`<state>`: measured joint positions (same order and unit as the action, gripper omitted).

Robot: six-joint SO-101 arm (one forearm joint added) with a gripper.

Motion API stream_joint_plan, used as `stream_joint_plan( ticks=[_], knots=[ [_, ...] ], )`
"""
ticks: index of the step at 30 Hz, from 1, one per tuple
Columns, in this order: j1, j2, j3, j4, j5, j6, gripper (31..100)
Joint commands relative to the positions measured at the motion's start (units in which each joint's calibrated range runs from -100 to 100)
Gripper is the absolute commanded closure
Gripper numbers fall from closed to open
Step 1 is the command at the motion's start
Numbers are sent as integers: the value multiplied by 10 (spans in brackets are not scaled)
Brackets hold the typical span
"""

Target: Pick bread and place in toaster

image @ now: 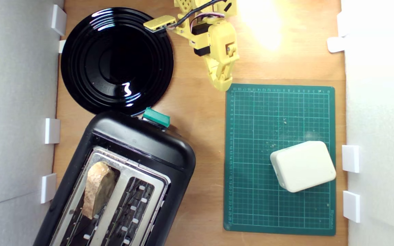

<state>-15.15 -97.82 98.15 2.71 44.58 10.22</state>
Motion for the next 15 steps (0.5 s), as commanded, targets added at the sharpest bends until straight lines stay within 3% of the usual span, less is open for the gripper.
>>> stream_joint_plan(
  ticks=[1,7,15],
  knots=[
    [8,-7,3,4,3,6,827],
    [8,-8,4,4,5,6,885],
    [6,-9,5,3,64,7,885]
  ],
)
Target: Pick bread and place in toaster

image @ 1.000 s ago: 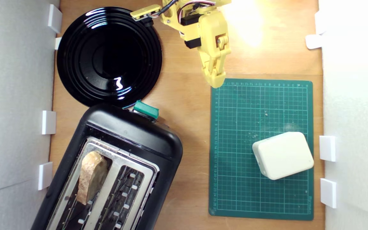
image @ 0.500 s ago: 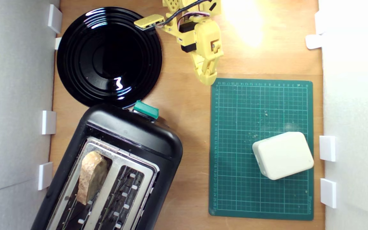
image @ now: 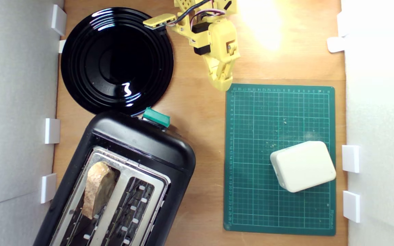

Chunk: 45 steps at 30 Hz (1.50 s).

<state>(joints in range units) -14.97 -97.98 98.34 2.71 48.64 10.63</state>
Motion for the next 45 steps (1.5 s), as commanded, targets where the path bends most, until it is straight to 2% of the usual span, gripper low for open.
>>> stream_joint_plan(
  ticks=[1,18,45],
  knots=[
    [5,-7,3,2,25,3,885],
    [3,-7,3,1,65,17,889],
    [3,-6,1,3,65,15,891]
  ],
)
